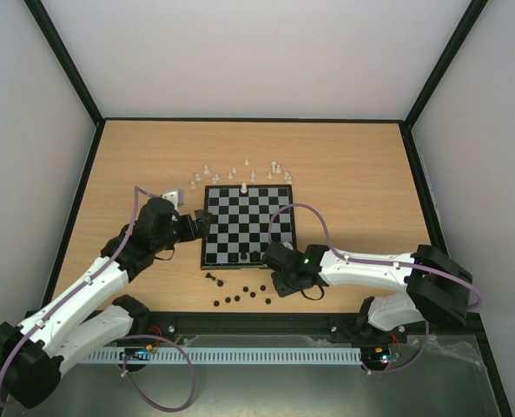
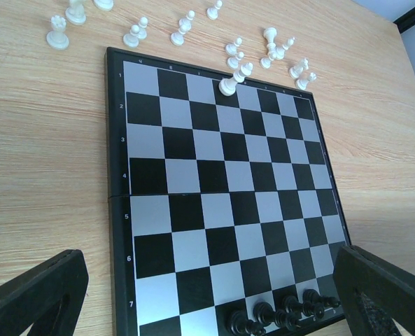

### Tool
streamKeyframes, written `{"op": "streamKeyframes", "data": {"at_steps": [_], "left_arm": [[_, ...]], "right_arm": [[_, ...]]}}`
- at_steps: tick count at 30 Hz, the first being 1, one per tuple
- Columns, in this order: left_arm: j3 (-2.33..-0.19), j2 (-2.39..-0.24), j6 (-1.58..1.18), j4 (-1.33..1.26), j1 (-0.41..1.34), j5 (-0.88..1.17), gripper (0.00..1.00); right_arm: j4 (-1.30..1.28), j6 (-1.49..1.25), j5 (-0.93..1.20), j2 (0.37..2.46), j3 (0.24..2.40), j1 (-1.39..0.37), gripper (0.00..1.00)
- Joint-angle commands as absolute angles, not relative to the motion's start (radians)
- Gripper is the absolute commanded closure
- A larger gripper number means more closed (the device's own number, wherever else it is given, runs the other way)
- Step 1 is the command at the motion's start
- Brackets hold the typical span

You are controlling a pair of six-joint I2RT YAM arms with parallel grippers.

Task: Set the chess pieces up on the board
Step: Pick up the chess piece at the center of the board.

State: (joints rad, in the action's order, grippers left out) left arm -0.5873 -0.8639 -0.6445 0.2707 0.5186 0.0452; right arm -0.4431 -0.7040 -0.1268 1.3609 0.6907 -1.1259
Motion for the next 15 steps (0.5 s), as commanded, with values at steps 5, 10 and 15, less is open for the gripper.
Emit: {"op": "streamKeyframes", "data": {"at_steps": [5,10,15], "left_arm": [[-0.574,-0.865,-0.651,0.255,0.518,0.051,0.01],[-0.575,-0.864,-0.651,0.255,0.518,0.051,0.01],[-0.578,-0.866,-0.648,0.255,0.518,0.051,0.01]], "right_arm": [[-0.479,-0.713,-0.136,1.378,0.686,-1.129,0.87],[-0.485,-0.714,-0.148,1.378,0.697,-1.13,0.9],[-0.51,-0.711,-0.195,1.373,0.758,-1.129,0.92]]}}
